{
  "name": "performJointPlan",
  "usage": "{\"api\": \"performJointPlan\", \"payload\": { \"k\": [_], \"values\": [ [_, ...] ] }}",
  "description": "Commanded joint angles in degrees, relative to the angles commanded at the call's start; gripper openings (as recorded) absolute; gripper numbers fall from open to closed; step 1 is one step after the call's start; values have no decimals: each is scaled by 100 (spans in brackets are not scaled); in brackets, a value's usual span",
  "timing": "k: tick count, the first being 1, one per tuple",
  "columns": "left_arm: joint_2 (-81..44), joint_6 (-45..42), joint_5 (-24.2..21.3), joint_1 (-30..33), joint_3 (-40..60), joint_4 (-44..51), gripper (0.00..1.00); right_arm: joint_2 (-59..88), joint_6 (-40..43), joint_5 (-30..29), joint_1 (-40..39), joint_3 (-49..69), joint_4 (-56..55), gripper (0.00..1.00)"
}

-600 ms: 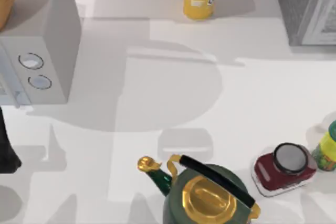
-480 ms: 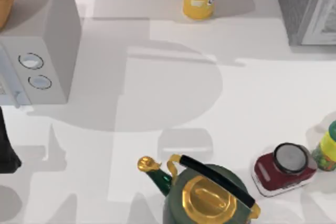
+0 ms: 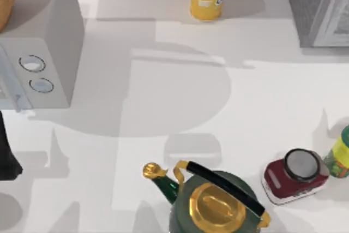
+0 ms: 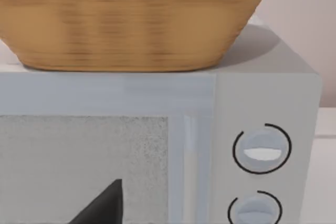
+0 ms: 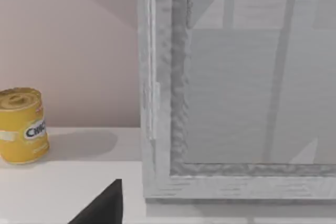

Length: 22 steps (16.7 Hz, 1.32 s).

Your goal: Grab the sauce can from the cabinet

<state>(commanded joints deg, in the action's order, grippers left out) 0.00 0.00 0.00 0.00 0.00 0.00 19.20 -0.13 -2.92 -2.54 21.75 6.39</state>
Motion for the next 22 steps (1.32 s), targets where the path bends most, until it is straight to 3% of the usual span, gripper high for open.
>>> {"api": "performJointPlan", "payload": {
  "k": [12, 17, 22],
  "values": [
    [0, 0, 0, 0, 0, 0, 100, 4533, -71, -677, -644, 6447, 1366, 100],
    [0, 0, 0, 0, 0, 0, 100, 5581, -77, -821, -790, 7687, 1716, 100],
    [0, 0, 0, 0, 0, 0, 100, 5684, -77, -835, -804, 7805, 1753, 100]
  ]
}}
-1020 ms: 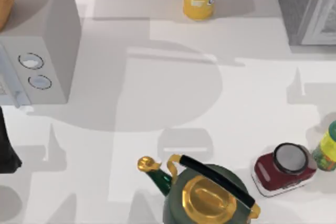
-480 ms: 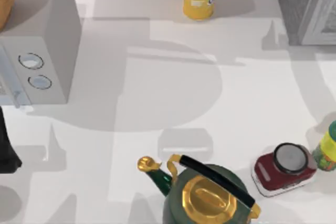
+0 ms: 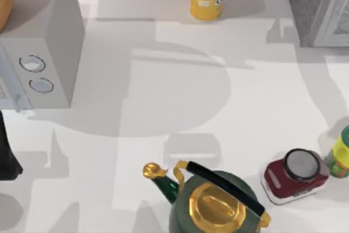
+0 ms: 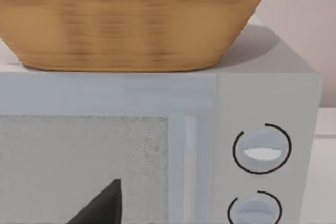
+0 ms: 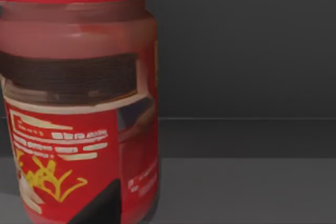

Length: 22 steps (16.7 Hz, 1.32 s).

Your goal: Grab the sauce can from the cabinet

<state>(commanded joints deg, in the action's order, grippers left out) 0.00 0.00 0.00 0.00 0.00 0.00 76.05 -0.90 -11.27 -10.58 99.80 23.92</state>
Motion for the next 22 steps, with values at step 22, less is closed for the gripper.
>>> {"api": "performJointPlan", "payload": {
  "k": [22],
  "values": [
    [0, 0, 0, 0, 0, 0, 100, 2092, -41, -996, -906, 1933, -123, 100]
  ]
}}
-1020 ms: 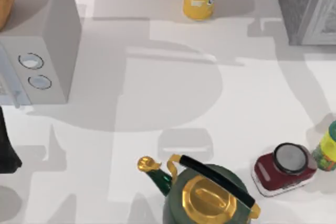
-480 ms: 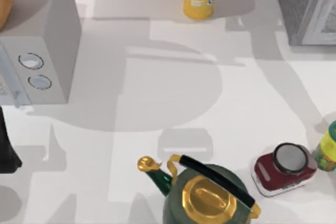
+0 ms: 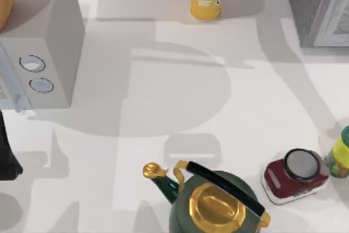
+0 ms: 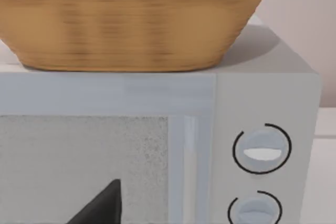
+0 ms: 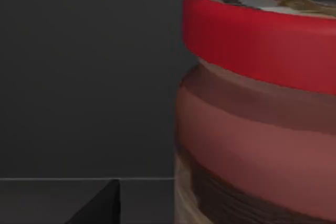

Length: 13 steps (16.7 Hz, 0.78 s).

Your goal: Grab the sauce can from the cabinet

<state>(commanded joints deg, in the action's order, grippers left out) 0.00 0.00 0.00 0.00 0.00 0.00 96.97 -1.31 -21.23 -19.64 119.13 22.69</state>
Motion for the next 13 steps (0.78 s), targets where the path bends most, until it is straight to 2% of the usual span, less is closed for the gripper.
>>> {"api": "performJointPlan", "payload": {
  "k": [6, 13],
  "values": [
    [0, 0, 0, 0, 0, 0, 100, 236, 1, 78, 82, 247, 11, 100],
    [0, 0, 0, 0, 0, 0, 100, 236, 1, 78, 82, 247, 11, 47]
  ]
}}
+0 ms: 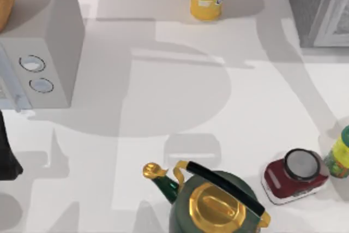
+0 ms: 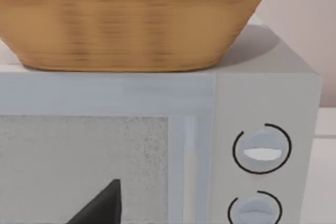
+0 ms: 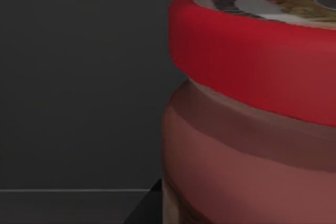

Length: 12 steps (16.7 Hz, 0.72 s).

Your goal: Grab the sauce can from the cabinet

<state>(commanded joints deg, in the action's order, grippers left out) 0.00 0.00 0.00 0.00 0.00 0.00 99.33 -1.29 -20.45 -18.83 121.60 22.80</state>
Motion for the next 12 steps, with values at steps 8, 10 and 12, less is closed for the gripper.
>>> {"api": "performJointPlan", "payload": {
  "k": [8, 10, 12],
  "values": [
    [0, 0, 0, 0, 0, 0, 100, 0, 0, 0, 0, 0, 0, 0],
    [0, 0, 0, 0, 0, 0, 100, 0, 0, 0, 0, 0, 0, 0],
    [0, 0, 0, 0, 0, 0, 100, 0, 0, 0, 0, 0, 0, 0]
  ]
}}
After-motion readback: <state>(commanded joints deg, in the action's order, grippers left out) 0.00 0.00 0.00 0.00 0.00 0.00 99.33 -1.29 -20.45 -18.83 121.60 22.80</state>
